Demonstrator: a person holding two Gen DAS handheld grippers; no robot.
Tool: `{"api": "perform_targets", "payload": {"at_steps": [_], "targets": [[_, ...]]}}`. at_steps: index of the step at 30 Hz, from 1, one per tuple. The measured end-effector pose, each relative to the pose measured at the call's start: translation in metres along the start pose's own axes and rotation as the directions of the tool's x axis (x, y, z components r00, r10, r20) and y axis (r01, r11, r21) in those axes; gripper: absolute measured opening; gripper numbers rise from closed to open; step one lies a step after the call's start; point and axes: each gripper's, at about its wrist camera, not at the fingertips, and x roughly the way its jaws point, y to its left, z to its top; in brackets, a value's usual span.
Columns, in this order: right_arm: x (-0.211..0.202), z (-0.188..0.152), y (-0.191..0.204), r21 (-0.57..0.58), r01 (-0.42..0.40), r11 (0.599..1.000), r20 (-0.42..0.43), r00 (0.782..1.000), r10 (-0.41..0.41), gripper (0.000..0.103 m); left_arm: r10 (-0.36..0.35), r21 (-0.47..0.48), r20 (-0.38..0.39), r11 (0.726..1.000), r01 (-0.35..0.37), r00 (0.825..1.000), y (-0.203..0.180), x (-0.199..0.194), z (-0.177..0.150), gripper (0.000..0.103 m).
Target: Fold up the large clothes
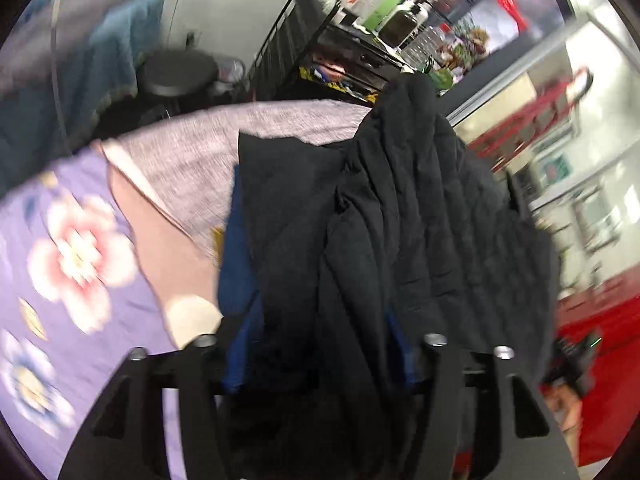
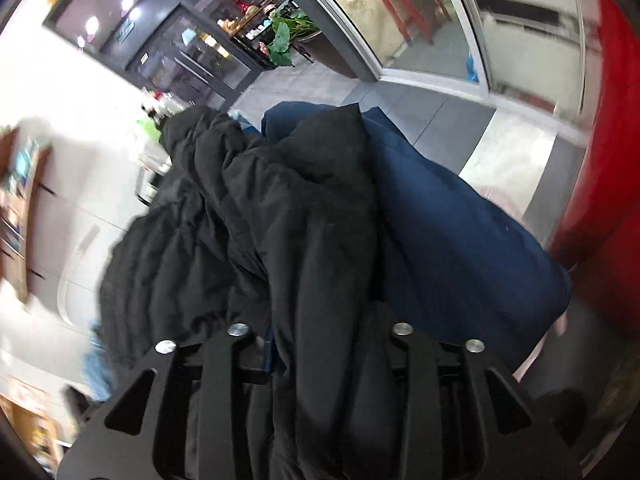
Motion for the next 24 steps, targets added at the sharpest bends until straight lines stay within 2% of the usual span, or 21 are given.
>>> {"api": "perform_targets", "payload": {"at_steps": [4, 5, 6, 8, 9, 13, 16, 18, 19, 20, 21, 24], "targets": [[0.012, 0.010, -0.009, 0.050, 0.010, 0.999, -0.016, 1.000, -0.009, 0.042, -0.012, -0.058, -0.010, 0.998, 0.012, 1.000, 0.009, 0.001, -0.006, 0.081], [0.012, 0.007, -0.015, 0.065, 0.003, 0.998, -0.020, 1.000, -0.001, 0.043, -0.015, -0.066, -0.012, 0.998, 0.014, 1.000, 0.015, 0.000, -0.009, 0.083], [0.007, -0.008, -0.004, 0.074, -0.002, 0.997, -0.021, 1.000, 0.003, 0.045, -0.018, -0.072, -0.015, 0.997, 0.017, 1.000, 0.015, -0.002, -0.010, 0.086], [0.008, -0.011, -0.005, 0.096, -0.008, 0.995, -0.021, 1.000, 0.010, 0.050, -0.042, -0.097, -0.013, 0.994, 0.041, 0.999, 0.016, -0.014, -0.012, 0.086], [0.006, -0.014, -0.008, 0.108, 0.009, 0.994, -0.020, 1.000, -0.006, 0.062, -0.051, -0.117, -0.008, 0.992, 0.050, 0.999, 0.018, -0.019, -0.014, 0.086], [-0.009, -0.019, -0.011, 0.183, 0.006, 0.983, 0.008, 1.000, -0.008, 0.067, -0.066, -0.181, 0.010, 0.981, 0.067, 0.998, 0.026, -0.047, -0.015, 0.085], [-0.029, -0.023, 0.000, 0.170, 0.059, 0.984, 0.037, 0.997, -0.067, 0.072, -0.012, -0.194, 0.068, 0.981, 0.025, 0.998, 0.036, -0.093, -0.016, 0.089], [-0.051, -0.027, 0.010, 0.167, 0.083, 0.983, 0.079, 0.992, -0.097, 0.072, 0.039, -0.186, 0.111, 0.982, -0.017, 0.993, 0.043, -0.124, -0.024, 0.097], [-0.065, -0.029, 0.016, 0.157, 0.103, 0.982, 0.107, 0.987, -0.121, 0.072, 0.066, -0.180, 0.123, 0.983, -0.043, 0.990, 0.044, -0.135, -0.028, 0.097], [-0.081, -0.032, 0.028, 0.126, 0.153, 0.980, 0.143, 0.975, -0.171, 0.072, 0.124, -0.168, 0.129, 0.980, -0.102, 0.984, 0.047, -0.151, -0.038, 0.097], [-0.092, -0.035, 0.036, 0.095, 0.191, 0.977, 0.168, 0.964, -0.205, 0.074, 0.150, -0.160, 0.124, 0.978, -0.130, 0.981, 0.047, -0.159, -0.043, 0.097], [-0.126, -0.057, 0.077, -0.067, 0.276, 0.959, 0.275, 0.929, -0.248, 0.090, 0.201, -0.109, 0.100, 0.976, -0.190, 0.974, 0.040, -0.180, -0.071, 0.097]]}}
